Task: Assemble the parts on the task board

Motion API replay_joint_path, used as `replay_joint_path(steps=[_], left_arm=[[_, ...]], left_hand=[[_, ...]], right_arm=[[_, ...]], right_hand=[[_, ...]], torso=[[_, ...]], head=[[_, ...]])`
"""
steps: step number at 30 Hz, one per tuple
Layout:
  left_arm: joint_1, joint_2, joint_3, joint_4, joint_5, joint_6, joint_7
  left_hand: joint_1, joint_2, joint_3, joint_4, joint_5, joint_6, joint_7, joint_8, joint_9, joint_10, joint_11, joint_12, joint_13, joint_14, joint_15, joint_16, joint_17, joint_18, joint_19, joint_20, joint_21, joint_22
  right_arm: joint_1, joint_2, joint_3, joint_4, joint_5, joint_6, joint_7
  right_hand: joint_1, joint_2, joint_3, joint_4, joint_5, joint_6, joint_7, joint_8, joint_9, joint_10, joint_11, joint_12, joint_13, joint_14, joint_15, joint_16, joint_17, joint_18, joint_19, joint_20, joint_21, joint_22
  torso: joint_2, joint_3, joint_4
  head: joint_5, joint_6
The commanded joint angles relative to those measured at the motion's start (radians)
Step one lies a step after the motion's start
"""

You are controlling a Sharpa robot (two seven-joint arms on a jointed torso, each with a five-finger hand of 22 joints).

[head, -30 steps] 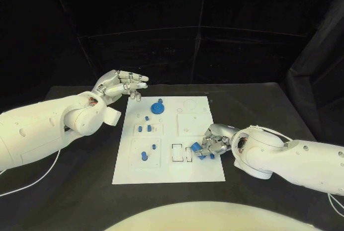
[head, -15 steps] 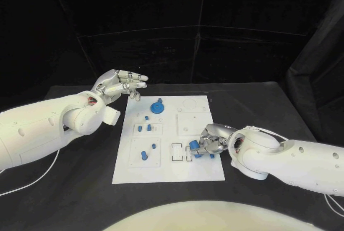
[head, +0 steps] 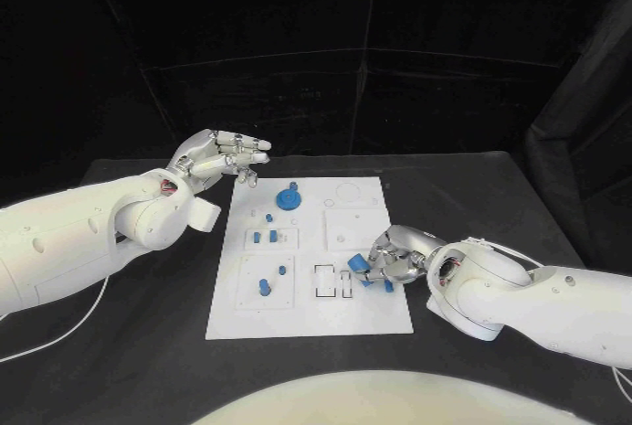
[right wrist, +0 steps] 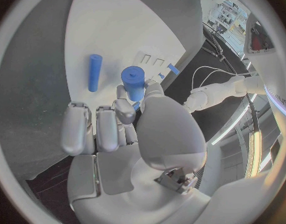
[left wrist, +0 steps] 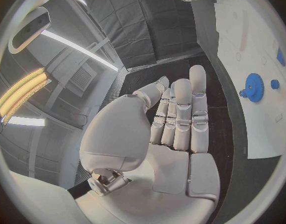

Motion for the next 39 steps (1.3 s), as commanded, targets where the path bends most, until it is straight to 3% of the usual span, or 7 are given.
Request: replay_joint_path(steps=[1,9,22,26,35,38,39], left_arm=[[0.001,0.000,0.001,0.002,0.004,0.011,0.005],[0.001,-0.001,0.001,0.005,0.004,0.009,0.004],[0.001,0.000,0.001,0.007,0.004,0.009,0.004],[0.001,-0.001,0.001,0.008,0.004,0.010,0.005],[0.001,-0.001,0.001,0.009,0.004,0.021,0.003],[0.001,-0.002,0.001,0.010,0.004,0.022,0.003],[0.001,-0.002,0.001,0.010,0.004,0.022,0.003]], left_hand=[[-0.012,0.001,-0.002,0.003,0.005,-0.004,0.002,0.001,0.000,-0.008,-0.002,0.003,0.001,-0.007,-0.001,0.000,-0.001,0.012,-0.003,0.003,-0.003,-0.002],[-0.011,0.001,-0.002,0.003,0.005,-0.004,0.002,0.001,0.000,-0.008,-0.002,0.004,0.001,-0.007,-0.001,0.001,-0.001,0.012,-0.003,0.003,-0.003,-0.002],[-0.009,0.001,-0.001,0.001,0.005,-0.004,0.002,0.001,0.000,-0.009,-0.002,0.005,0.001,-0.007,-0.001,0.001,-0.002,0.012,-0.002,0.003,-0.004,-0.003],[-0.009,0.001,-0.001,0.001,0.005,-0.004,0.002,0.001,0.000,-0.009,-0.002,0.005,0.001,-0.007,-0.001,0.001,-0.002,0.012,-0.002,0.003,-0.004,-0.003],[-0.008,0.000,-0.001,0.001,0.005,-0.005,0.002,0.001,0.000,-0.009,-0.002,0.005,0.001,-0.008,-0.001,0.001,-0.003,0.012,-0.002,0.003,-0.004,-0.003],[-0.008,0.000,-0.001,0.001,0.005,-0.005,0.002,0.001,0.000,-0.009,-0.002,0.005,0.001,-0.008,-0.001,0.001,-0.003,0.012,-0.002,0.003,-0.004,-0.003],[-0.008,0.000,-0.001,0.001,0.005,-0.005,0.002,0.001,0.000,-0.009,-0.002,0.005,0.001,-0.008,-0.001,0.001,-0.003,0.012,-0.002,0.003,-0.004,-0.003]], right_arm=[[0.002,-0.005,0.001,0.014,0.108,-0.090,0.073],[0.002,0.008,0.001,0.016,0.160,-0.057,0.094],[0.002,0.082,0.001,-0.015,0.173,0.038,0.036],[0.002,0.096,0.001,-0.020,0.173,0.034,0.020],[0.002,0.114,0.001,-0.030,0.174,0.005,-0.007],[0.002,0.119,0.001,-0.035,0.173,-0.004,-0.014],[0.002,0.121,0.001,-0.036,0.173,-0.004,-0.015]], right_hand=[[-0.005,0.007,-0.006,0.003,0.004,0.000,-0.002,0.003,0.002,0.009,-0.001,0.004,0.003,0.045,-0.008,0.006,0.002,-0.010,0.008,0.001,0.003,0.003],[-0.009,0.009,-0.008,0.005,0.006,0.003,-0.003,0.004,0.004,0.011,-0.001,0.005,0.006,0.045,-0.008,0.008,0.004,-0.010,0.009,0.000,0.003,0.004],[-0.011,0.024,-0.009,0.007,-0.017,0.013,-0.007,0.006,0.013,0.011,-0.005,-0.004,0.003,0.044,-0.010,0.008,0.003,-0.010,0.009,-0.001,0.004,0.006],[-0.014,0.025,-0.011,0.009,-0.020,0.014,-0.007,0.005,0.014,0.006,-0.005,-0.013,-0.006,0.043,-0.011,0.003,-0.004,-0.009,0.007,-0.002,0.001,0.000],[-0.022,0.029,-0.015,0.011,-0.026,0.020,-0.008,0.005,0.018,0.007,-0.006,-0.015,-0.004,0.042,-0.011,0.002,-0.006,-0.009,0.007,-0.002,0.002,0.001],[-0.037,0.031,-0.025,0.010,-0.063,0.024,-0.010,0.004,0.024,0.008,-0.007,-0.018,-0.003,0.041,-0.012,0.001,-0.006,-0.009,0.006,-0.003,0.001,0.000],[-0.045,0.032,-0.031,0.010,-0.097,0.025,-0.011,0.003,0.027,0.009,-0.007,-0.020,-0.003,0.041,-0.012,0.001,-0.007,-0.009,0.006,-0.003,0.000,-0.001]], torso=[[0.001,-0.0008,0.0018],[0.002,0.0005,0.0001],[0.002,0.0012,0.0007],[0.003,0.0020,-0.0020],[0.002,0.0014,-0.0001],[0.002,0.0013,-0.0007],[0.002,0.0016,-0.0008]], head=[[0.001,0.000],[0.007,-0.005],[0.012,-0.006],[0.015,-0.005],[0.017,-0.004],[0.018,-0.005],[0.019,-0.007]])
